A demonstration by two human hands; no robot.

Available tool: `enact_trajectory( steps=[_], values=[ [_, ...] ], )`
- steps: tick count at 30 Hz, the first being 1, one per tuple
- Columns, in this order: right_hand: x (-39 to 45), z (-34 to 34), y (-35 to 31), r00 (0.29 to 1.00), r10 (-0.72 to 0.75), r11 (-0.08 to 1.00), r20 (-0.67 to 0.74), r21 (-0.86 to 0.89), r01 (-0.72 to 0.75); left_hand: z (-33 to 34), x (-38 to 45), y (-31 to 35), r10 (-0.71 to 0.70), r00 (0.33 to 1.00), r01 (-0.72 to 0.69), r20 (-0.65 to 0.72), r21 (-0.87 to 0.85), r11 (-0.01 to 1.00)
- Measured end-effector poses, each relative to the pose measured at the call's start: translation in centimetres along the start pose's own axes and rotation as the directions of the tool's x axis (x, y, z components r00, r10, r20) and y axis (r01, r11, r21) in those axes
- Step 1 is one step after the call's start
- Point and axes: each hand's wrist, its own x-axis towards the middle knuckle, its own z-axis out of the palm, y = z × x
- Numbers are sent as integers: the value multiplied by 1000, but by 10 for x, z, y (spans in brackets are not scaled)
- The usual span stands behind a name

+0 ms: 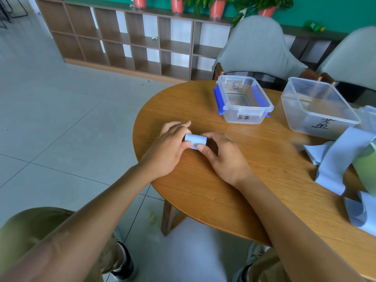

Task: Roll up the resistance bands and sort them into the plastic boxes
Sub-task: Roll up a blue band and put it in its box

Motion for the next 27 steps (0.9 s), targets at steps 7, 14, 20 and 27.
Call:
enact_trajectory(
  steps=[7,14,20,27],
  values=[
    [-3,1,0,997,5,994,-72,109,2,-10,-6,13,-67,997,67,45,11,998],
    [-3,1,-1,996,-8,1000,-89,11,9,-7,-8,11,-72,994,75,86,-32,997],
    [-4,2,0,995,-35,999,-92,4,36,-6,-9,12,-55,995,54,82,23,998],
    [-9,-2,-3,989,-47,994,-138,87,59,-5,-8,13,-83,994,79,72,57,995]
  ],
)
